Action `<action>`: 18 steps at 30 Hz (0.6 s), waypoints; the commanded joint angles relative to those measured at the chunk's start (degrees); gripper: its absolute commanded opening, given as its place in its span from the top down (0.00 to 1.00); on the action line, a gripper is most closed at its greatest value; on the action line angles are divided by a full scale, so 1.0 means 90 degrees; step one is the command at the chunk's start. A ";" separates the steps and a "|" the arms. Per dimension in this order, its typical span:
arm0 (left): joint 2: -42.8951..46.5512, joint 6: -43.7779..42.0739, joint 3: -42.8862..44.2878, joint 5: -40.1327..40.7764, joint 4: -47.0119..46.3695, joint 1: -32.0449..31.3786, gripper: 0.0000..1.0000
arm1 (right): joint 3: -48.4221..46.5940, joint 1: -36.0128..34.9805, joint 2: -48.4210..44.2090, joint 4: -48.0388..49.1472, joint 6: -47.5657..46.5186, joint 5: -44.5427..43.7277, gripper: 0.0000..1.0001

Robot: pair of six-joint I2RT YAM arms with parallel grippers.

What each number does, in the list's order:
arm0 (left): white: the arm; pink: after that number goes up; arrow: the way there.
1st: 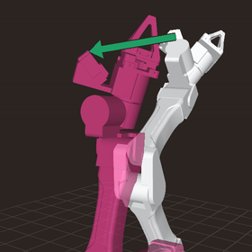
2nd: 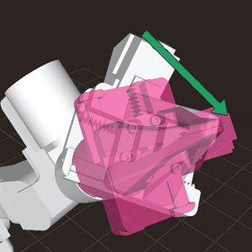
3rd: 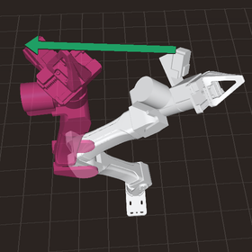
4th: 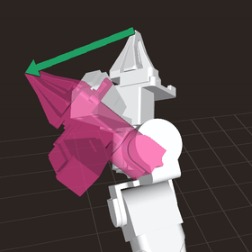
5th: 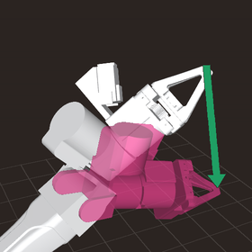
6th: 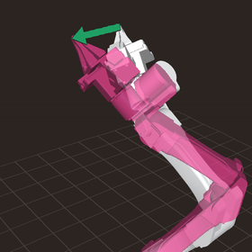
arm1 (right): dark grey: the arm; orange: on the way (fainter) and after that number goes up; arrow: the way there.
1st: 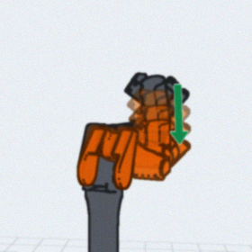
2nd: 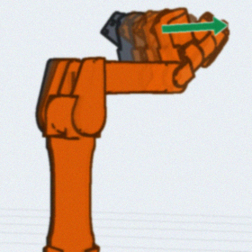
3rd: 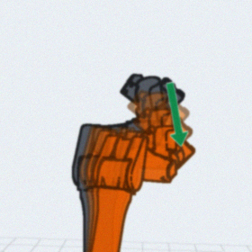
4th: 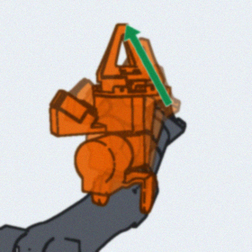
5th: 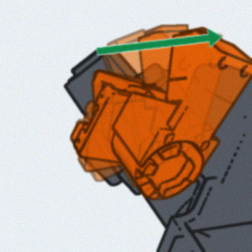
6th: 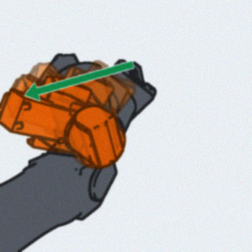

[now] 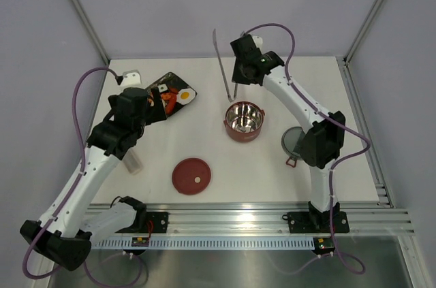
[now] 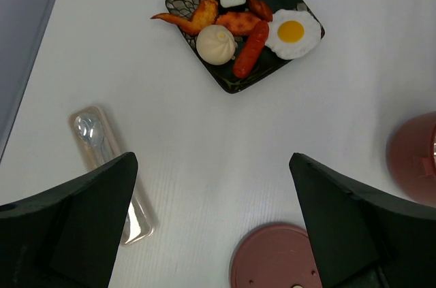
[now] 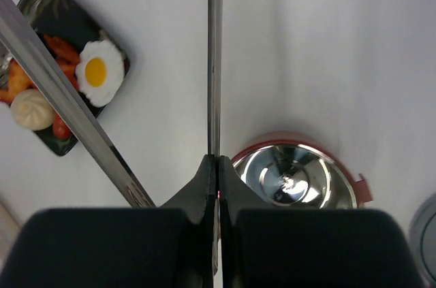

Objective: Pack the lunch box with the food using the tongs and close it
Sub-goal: Place the clamp at the center of the board.

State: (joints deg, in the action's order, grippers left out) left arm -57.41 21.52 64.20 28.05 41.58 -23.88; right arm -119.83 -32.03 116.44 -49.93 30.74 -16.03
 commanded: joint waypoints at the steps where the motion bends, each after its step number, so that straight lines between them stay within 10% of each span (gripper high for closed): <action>1: 0.0294 0.0226 0.0356 0.0554 0.0028 0.0046 0.01 | -0.0299 -0.0668 0.0215 -0.0156 0.0508 -0.0055 1.00; 18: 0.0412 0.0343 0.0239 0.0741 0.0126 0.0085 0.01 | 0.1165 -0.1685 0.0675 0.0431 0.1740 0.0434 1.00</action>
State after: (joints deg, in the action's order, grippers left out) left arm -53.12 23.40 65.56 33.89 44.38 -23.33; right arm -110.45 -46.87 125.12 -48.03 42.92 -12.27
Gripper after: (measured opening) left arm 0.988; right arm 0.012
